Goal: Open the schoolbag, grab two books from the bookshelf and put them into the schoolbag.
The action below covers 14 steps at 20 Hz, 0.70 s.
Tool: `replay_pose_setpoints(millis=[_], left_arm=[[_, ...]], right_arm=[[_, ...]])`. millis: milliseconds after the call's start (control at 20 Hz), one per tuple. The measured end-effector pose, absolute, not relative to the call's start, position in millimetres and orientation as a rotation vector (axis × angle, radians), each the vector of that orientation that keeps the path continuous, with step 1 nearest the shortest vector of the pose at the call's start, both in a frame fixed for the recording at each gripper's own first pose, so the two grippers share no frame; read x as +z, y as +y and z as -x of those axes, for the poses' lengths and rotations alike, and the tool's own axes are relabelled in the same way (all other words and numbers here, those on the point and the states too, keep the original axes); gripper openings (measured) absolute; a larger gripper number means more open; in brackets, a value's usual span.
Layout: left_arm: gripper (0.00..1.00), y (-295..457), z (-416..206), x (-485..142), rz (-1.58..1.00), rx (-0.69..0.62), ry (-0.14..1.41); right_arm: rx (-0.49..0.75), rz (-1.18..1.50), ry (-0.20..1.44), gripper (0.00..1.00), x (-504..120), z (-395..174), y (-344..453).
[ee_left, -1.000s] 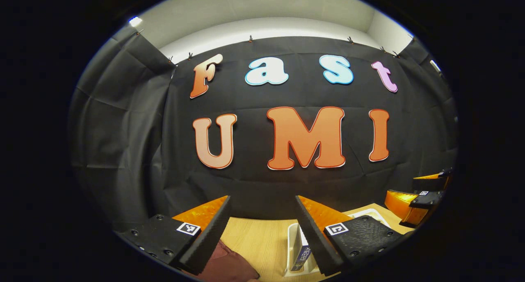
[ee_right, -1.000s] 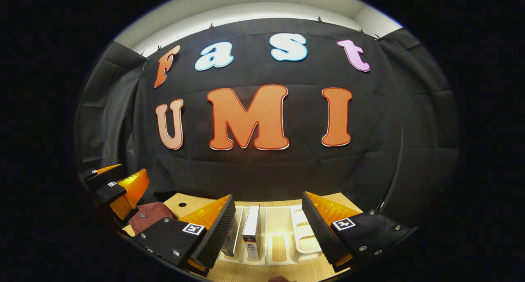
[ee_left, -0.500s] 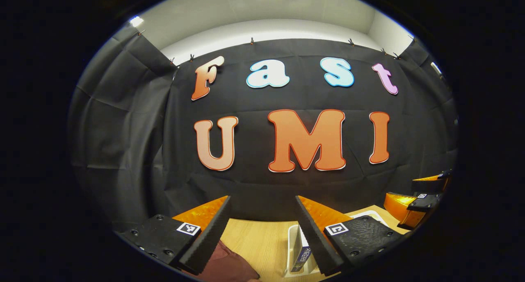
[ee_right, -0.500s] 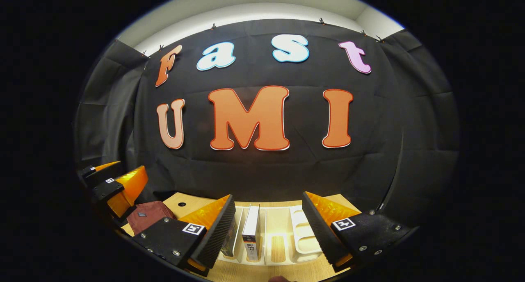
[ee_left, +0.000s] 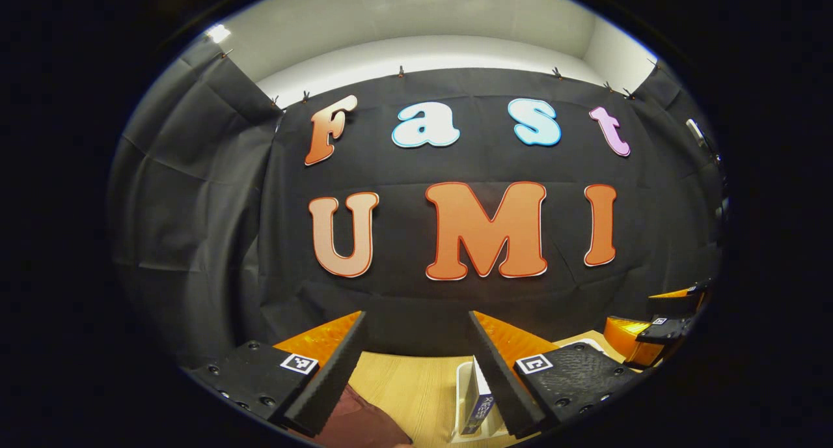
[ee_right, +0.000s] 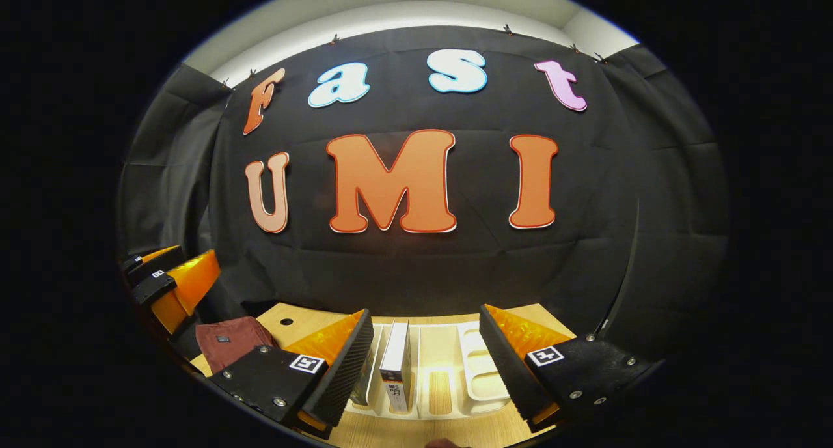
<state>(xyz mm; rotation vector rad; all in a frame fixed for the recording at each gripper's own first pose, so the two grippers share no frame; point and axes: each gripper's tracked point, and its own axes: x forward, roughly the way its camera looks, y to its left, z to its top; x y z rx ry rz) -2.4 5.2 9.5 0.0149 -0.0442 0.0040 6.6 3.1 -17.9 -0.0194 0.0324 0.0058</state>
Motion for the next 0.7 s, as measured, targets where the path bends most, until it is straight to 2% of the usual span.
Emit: replay_pose_setpoints(millis=[100,150,200,350,700], left_arm=[[0.94,12,3,4,-0.033,0.009,-0.03],[0.94,17,4,-4,-0.045,0.017,-0.016],[0.94,21,5,-10,-0.055,0.018,0.0],[0.94,32,14,-41,-0.103,0.03,0.069],[0.94,48,47,-135,-0.29,0.068,0.258]], right_arm=[[0.017,0.024,0.041,0.97,-21,-7,7],[0.022,0.025,0.045,1.0,-23,-8,10],[0.032,0.023,0.05,0.97,-23,-8,13],[0.055,0.029,0.054,0.97,-26,-7,19],[0.129,0.041,0.08,0.97,-42,1,22]])
